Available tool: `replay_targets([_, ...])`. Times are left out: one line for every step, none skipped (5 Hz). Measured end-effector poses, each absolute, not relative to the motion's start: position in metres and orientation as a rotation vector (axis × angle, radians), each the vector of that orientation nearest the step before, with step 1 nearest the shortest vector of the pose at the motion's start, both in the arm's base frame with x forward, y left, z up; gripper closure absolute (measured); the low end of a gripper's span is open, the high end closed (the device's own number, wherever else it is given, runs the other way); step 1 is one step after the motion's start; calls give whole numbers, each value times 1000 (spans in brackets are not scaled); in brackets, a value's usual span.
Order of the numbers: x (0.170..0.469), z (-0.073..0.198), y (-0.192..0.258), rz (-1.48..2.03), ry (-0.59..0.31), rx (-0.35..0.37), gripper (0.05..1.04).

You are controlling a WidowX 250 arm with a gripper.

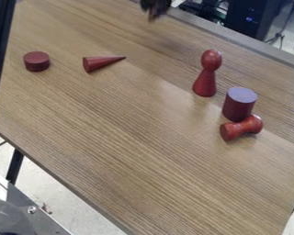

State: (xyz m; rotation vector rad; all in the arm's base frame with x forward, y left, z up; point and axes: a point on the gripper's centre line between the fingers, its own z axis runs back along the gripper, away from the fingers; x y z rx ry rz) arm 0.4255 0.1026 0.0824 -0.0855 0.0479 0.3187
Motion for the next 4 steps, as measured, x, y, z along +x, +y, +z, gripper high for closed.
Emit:
replay_targets([401,71,87,323,96,-144,646])
replay_targets([377,79,79,335,76,-150,646])
replay_targets([371,78,69,333,62,-161,646])
replay_targets([373,77,53,273,61,-159,645])
